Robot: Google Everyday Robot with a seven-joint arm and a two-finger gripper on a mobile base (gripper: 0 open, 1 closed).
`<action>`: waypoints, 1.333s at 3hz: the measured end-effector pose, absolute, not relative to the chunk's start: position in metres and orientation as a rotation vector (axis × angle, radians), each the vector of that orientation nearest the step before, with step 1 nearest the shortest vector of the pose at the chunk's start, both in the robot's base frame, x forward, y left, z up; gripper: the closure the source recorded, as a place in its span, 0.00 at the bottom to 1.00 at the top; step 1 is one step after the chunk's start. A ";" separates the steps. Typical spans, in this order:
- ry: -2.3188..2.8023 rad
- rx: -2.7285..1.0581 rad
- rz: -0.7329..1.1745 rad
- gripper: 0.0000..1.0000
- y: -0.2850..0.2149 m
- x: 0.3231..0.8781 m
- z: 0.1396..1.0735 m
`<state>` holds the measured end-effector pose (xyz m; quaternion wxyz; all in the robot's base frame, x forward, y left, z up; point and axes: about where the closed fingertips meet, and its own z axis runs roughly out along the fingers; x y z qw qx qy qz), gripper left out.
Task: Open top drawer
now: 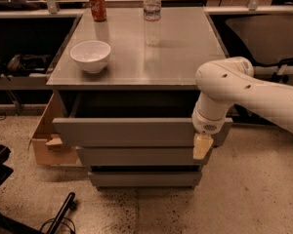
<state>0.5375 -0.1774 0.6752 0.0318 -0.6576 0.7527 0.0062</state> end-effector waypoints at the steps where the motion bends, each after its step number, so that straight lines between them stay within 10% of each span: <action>1: 2.346 -2.019 0.042 0.63 -0.182 0.524 0.678; 3: 2.478 -1.959 0.041 1.00 -0.209 0.482 0.695; 4: 2.478 -1.959 0.041 1.00 -0.208 0.483 0.695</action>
Offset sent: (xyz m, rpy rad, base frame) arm -0.1757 -0.0785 0.0081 -0.1460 0.2539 -0.1910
